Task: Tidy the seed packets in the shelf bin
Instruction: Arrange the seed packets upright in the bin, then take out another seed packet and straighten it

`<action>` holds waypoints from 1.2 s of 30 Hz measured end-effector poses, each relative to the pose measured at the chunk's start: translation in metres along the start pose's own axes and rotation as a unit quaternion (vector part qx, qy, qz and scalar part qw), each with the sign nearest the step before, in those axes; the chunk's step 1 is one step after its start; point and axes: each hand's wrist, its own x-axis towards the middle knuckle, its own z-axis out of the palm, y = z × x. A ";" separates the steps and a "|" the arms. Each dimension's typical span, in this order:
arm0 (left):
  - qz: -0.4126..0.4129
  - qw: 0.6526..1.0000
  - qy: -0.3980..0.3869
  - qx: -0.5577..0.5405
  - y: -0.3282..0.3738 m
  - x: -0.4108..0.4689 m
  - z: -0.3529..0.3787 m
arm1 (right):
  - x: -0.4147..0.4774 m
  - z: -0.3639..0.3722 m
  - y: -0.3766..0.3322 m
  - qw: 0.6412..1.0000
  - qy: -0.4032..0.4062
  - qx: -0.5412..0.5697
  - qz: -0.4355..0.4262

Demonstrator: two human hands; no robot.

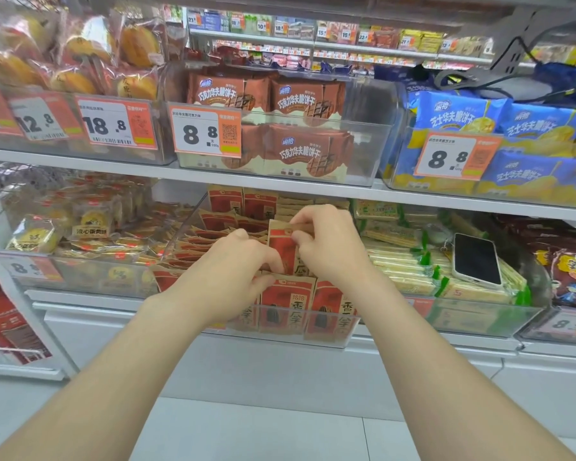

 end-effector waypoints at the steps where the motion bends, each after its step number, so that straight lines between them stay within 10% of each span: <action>1: 0.002 1.000 -0.002 -0.001 0.001 -0.001 0.000 | -0.002 -0.004 0.001 0.999 0.023 0.010 -0.026; 8: -0.108 0.975 0.103 -0.167 0.010 0.003 -0.015 | -0.032 -0.029 -0.001 0.947 0.225 0.031 -0.227; 15: -0.100 0.900 0.327 -0.269 0.050 0.001 -0.017 | -0.055 -0.054 -0.002 0.909 0.348 0.016 -0.229; 22: 0.132 0.904 0.296 -0.279 0.100 0.001 -0.007 | -0.077 -0.061 -0.013 0.909 0.328 0.244 -0.076; 26: 0.049 0.891 0.203 -0.402 0.112 0.004 0.000 | -0.076 -0.068 -0.008 0.863 0.238 0.445 0.027; 32: -0.067 0.767 0.147 -0.621 0.122 0.005 -0.013 | -0.078 -0.070 0.002 0.854 0.079 0.511 0.061; 36: -0.084 0.800 0.163 -0.572 0.116 0.004 -0.010 | -0.082 -0.075 0.005 0.840 0.036 0.533 0.096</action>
